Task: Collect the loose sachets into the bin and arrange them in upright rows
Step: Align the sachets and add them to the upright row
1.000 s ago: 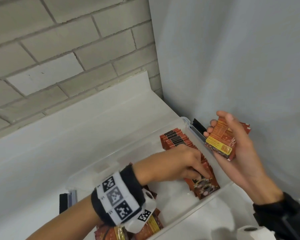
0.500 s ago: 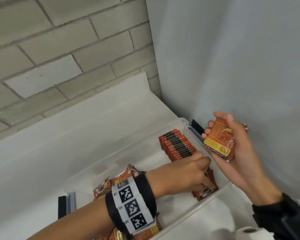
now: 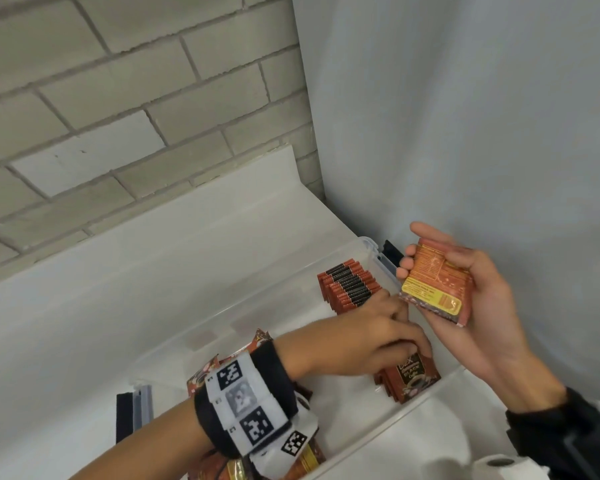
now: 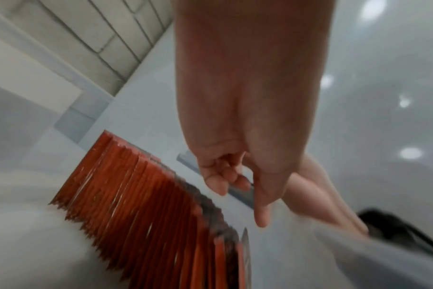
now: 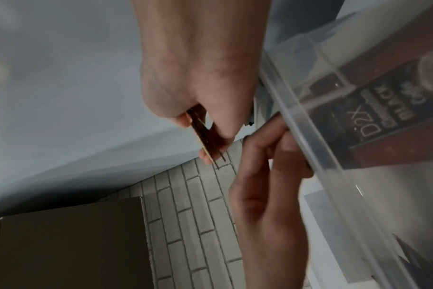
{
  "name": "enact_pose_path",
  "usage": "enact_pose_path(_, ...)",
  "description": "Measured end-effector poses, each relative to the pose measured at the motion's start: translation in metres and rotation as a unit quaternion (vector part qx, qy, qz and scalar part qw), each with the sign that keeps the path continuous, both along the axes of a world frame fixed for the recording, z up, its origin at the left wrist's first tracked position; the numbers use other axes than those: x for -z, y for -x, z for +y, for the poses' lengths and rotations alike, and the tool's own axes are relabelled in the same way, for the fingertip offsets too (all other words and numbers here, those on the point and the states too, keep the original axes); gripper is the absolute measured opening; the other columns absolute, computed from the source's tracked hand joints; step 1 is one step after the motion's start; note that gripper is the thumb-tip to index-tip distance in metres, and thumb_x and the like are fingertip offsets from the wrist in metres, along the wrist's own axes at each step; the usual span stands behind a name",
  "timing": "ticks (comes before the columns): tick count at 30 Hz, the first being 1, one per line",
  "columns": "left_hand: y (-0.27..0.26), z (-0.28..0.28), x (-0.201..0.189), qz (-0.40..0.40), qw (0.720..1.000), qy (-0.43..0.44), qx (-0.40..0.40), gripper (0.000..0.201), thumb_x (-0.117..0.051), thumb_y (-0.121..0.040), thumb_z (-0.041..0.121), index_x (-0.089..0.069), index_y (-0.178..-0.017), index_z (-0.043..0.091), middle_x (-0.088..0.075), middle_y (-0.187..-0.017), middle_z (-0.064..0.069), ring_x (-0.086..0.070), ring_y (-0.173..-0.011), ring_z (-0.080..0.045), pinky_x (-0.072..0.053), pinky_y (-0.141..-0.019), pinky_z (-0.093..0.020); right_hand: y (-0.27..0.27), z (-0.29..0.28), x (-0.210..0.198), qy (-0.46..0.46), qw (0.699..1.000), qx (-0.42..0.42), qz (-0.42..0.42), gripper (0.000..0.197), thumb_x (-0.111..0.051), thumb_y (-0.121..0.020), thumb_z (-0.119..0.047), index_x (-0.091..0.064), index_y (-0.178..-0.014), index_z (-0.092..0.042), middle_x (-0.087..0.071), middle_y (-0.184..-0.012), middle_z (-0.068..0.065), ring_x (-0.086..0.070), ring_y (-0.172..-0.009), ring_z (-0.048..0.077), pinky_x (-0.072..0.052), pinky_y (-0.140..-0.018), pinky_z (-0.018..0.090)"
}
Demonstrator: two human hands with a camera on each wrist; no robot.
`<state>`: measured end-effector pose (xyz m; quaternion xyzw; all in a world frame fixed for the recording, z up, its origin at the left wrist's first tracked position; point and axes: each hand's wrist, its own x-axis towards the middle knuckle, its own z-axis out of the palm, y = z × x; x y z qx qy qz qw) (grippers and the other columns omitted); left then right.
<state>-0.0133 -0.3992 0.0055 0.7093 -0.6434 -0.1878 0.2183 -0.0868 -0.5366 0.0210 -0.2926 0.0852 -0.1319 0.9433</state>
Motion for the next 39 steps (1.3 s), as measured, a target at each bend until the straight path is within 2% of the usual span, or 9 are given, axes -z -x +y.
enact_pose_path(6,-0.025,0.012,-0.026,0.028,0.981,0.046,-0.184,0.02,-0.045,-0.099,0.013,-0.057,-0.115,0.008,-0.053,-0.101,0.003,-0.048,-0.085,0.002,-0.035,-0.076,-0.01,-0.001,0.0,0.005,0.068,0.997,-0.014,0.04,0.036,-0.05,-0.083,-0.017,-0.064,-0.116,-0.014,-0.07,-0.09,0.009,-0.069,-0.084,0.019,-0.057,-0.075,0.029)
enact_pose_path(10,-0.022,0.012,-0.039,0.121,0.949,0.1,-0.275,0.027,-0.042,-0.1,0.032,-0.057,-0.114,0.016,-0.061,-0.096,0.01,-0.058,-0.089,-0.002,-0.048,-0.077,-0.019,-0.002,0.001,0.006,0.125,0.99,-0.017,0.067,0.034,-0.055,-0.082,-0.021,-0.066,-0.114,-0.019,-0.072,-0.098,0.004,-0.069,-0.089,0.014,-0.058,-0.073,0.028)
enact_pose_path(15,-0.016,0.008,-0.038,0.208,0.938,0.122,-0.247,0.039,-0.07,-0.085,0.028,-0.058,-0.121,0.019,-0.059,-0.095,0.006,-0.061,-0.082,-0.011,-0.053,-0.074,-0.029,0.0,0.002,0.004,0.138,0.988,-0.035,0.064,0.028,-0.056,-0.083,-0.018,-0.065,-0.11,-0.017,-0.072,-0.1,0.011,-0.07,-0.088,0.02,-0.058,-0.066,0.027)
enact_pose_path(19,-0.017,0.009,-0.037,0.238,0.923,0.159,-0.256,0.039,-0.076,-0.079,0.018,-0.065,-0.117,0.016,-0.052,-0.095,0.004,-0.053,-0.081,-0.01,-0.05,-0.072,-0.028,0.0,0.001,0.002,0.145,0.987,-0.041,0.062,0.028,-0.061,-0.079,-0.023,-0.064,-0.105,-0.017,-0.072,-0.098,0.011,-0.071,-0.084,0.02,-0.057,-0.061,0.027)
enact_pose_path(22,-0.018,0.011,-0.041,0.274,0.909,0.181,-0.258,0.03,-0.076,-0.078,0.014,-0.068,-0.106,0.023,-0.055,-0.092,0.008,-0.052,-0.082,-0.012,-0.049,-0.073,-0.032,0.001,0.001,0.005,0.158,0.985,-0.043,0.052,0.068,-0.079,-0.058,-0.054,-0.063,-0.11,-0.013,-0.071,-0.106,0.013,-0.071,-0.092,0.022,-0.058,-0.068,0.029)
enact_pose_path(26,-0.02,0.015,-0.049,0.312,0.898,0.197,-0.238,0.02,-0.073,-0.08,0.007,-0.066,-0.095,0.018,-0.063,-0.087,0.005,-0.055,-0.085,-0.026,-0.051,-0.073,-0.033,0.0,0.001,0.007,0.134,0.987,-0.08,0.038,0.117,-0.07,-0.047,-0.079,-0.047,-0.132,-0.001,-0.058,-0.128,0.025,-0.057,-0.119,0.038,-0.049,-0.097,0.043)
enact_pose_path(30,-0.023,0.019,-0.05,0.288,0.908,0.231,-0.199,0.019,-0.073,-0.078,0.003,-0.065,-0.086,0.019,-0.065,-0.093,-0.014,-0.058,-0.094,-0.034,-0.047,-0.076,-0.038,-0.003,0.001,0.007,0.117,0.986,-0.104,0.064,0.105,-0.074,-0.036,-0.079,-0.061,-0.113,-0.009,-0.068,-0.112,0.021,-0.068,-0.102,0.031,-0.058,-0.079,0.033)
enact_pose_path(35,-0.028,0.023,-0.05,0.239,0.927,0.23,-0.172,0.009,-0.069,-0.081,0.015,-0.067,-0.085,0.023,-0.068,-0.095,0.009,-0.054,-0.096,-0.025,-0.041,-0.078,-0.027,-0.002,0.003,0.002,0.135,0.972,-0.176,0.072,0.087,-0.085,-0.04,-0.065,-0.067,-0.106,-0.011,-0.071,-0.086,0.015,-0.07,-0.071,0.022,-0.057,-0.058,0.027)
enact_pose_path(39,-0.031,0.027,-0.045,0.189,0.94,0.225,-0.175,0.009,-0.068,-0.082,0.02,-0.068,-0.089,0.026,-0.067,-0.1,0.016,-0.052,-0.098,-0.017,-0.04,-0.079,-0.023,-0.001,0.002,0.002,0.158,0.966,-0.191,0.071,0.076,-0.09,-0.05,-0.048,-0.067,-0.109,-0.007,-0.07,-0.09,0.012,-0.069,-0.076,0.019,-0.056,-0.064,0.027)
